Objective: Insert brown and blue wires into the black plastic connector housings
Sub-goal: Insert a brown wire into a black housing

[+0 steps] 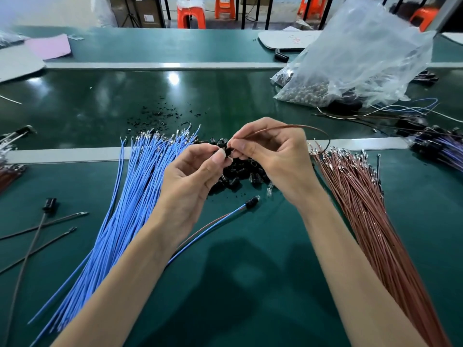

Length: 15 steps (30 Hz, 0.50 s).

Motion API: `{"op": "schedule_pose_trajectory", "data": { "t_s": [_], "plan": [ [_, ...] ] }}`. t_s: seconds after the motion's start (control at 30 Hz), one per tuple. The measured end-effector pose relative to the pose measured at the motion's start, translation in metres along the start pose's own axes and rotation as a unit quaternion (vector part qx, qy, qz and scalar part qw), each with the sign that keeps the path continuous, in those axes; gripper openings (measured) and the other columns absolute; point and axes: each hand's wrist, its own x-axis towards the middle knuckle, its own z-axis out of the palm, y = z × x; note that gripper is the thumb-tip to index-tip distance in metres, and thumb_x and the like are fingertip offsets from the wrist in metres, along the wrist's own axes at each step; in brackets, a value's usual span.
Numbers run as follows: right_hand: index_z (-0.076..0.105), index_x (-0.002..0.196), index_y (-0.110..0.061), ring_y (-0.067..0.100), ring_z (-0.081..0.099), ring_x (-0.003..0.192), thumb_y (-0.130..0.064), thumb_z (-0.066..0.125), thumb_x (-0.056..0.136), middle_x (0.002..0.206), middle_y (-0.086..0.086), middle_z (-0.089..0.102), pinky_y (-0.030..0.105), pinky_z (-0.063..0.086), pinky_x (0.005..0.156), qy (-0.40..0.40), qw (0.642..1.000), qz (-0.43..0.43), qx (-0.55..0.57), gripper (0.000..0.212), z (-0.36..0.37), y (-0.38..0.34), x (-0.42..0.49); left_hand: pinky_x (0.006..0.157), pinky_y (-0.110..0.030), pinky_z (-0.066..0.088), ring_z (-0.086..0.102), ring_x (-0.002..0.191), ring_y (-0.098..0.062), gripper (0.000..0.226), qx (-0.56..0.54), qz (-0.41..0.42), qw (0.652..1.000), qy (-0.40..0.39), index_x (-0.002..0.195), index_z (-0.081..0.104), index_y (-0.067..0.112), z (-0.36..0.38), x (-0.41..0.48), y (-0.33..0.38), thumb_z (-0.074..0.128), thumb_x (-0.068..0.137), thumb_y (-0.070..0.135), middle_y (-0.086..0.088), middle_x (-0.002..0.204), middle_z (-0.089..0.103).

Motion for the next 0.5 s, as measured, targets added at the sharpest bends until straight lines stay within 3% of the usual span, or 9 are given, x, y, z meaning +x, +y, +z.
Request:
{"op": "schedule_pose_trajectory", "data": {
  "t_s": [0.23,0.33,0.5],
  "plan": [
    [0.071,0.076,-0.013,0.005,0.065,0.071,-0.001,0.076,0.076,0.073,-0.009,0.070,0.014,0.048,0.067,-0.017,0.999,0.029,-0.043,0.013,-0.0008,0.0017,0.0020,0.072,-0.014,0.051,0.066,0.072,-0.007,0.003,0.058,0.023,0.998,0.018,0.071,0.073,0.023,-0.0035,0.0010,0.0015,0.073,0.067,0.022,0.005,0.074,0.070],
    [0.071,0.072,-0.017,0.004,0.063,0.067,-0.005,0.077,0.076,0.070,-0.009,0.069,0.014,0.046,0.062,-0.014,0.996,0.054,-0.066,0.014,-0.0032,0.0035,0.0033,0.070,-0.016,0.051,0.067,0.070,-0.008,0.010,0.137,0.030,0.990,0.024,0.069,0.073,0.026,-0.0064,0.0017,0.0053,0.077,0.061,0.030,0.005,0.074,0.071],
    [0.070,0.073,-0.015,0.003,0.063,0.062,-0.003,0.074,0.078,0.066,-0.009,0.069,0.013,0.048,0.062,-0.023,0.997,0.053,-0.052,0.015,0.0015,0.0049,0.0034,0.064,-0.014,0.050,0.068,0.067,-0.009,0.014,0.195,0.036,0.980,0.008,0.080,0.074,0.022,-0.0004,-0.0020,0.0002,0.075,0.066,0.023,0.001,0.075,0.074]
  ]
}}
